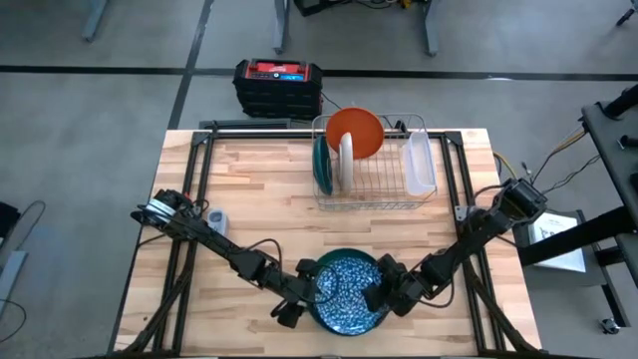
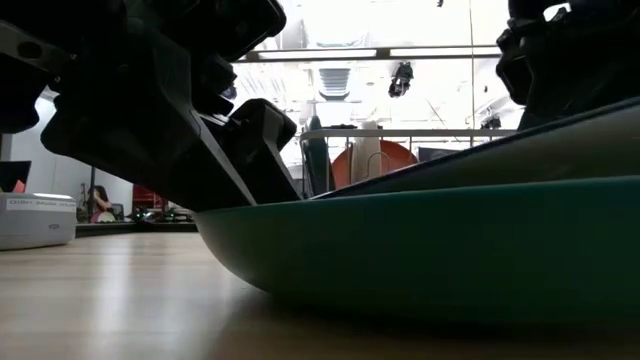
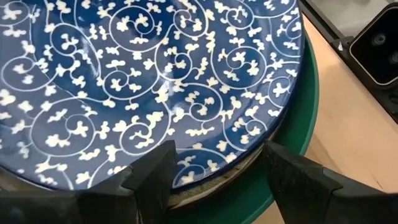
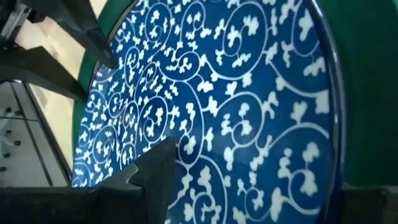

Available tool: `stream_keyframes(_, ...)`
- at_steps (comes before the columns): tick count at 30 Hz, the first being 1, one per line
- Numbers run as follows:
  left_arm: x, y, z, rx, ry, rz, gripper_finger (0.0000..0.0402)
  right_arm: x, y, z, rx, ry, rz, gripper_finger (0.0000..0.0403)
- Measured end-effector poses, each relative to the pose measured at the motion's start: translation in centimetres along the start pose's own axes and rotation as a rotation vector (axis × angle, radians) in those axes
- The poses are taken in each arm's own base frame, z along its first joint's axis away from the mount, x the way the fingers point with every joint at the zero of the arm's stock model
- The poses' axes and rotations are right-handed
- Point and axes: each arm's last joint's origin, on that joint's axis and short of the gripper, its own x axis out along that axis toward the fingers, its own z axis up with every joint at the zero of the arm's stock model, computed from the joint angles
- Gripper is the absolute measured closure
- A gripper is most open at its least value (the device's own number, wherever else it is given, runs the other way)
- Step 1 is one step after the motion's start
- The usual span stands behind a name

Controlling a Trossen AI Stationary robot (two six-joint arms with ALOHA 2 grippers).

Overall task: Sort dishes
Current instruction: Put the blue patterned plate in the dish rack

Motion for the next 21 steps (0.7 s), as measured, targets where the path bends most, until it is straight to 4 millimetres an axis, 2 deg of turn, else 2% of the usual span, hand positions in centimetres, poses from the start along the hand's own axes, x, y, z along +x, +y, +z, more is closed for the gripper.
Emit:
stream_keyframes(5, 0.0, 0.0, 0.0, 0.008, -0.003, 0.000, 0.0171, 0.0, 0.1, 0.2, 0.000, -0.021, 0.001, 0.0262)
stream_keyframes(12, -0.1, 0.0, 0.1, 0.007, -0.007, -0.003, 0.0171, -1.0, 0.6, 0.7, 0.016, -0.026, 0.036, 0.0364)
stream_keyframes(21, -0.4, 0.0, 0.4, 0.006, -0.017, -0.008, 0.0171, -2.3, 0.8, 1.2, -0.022, -0.027, 0.050, 0.0371)
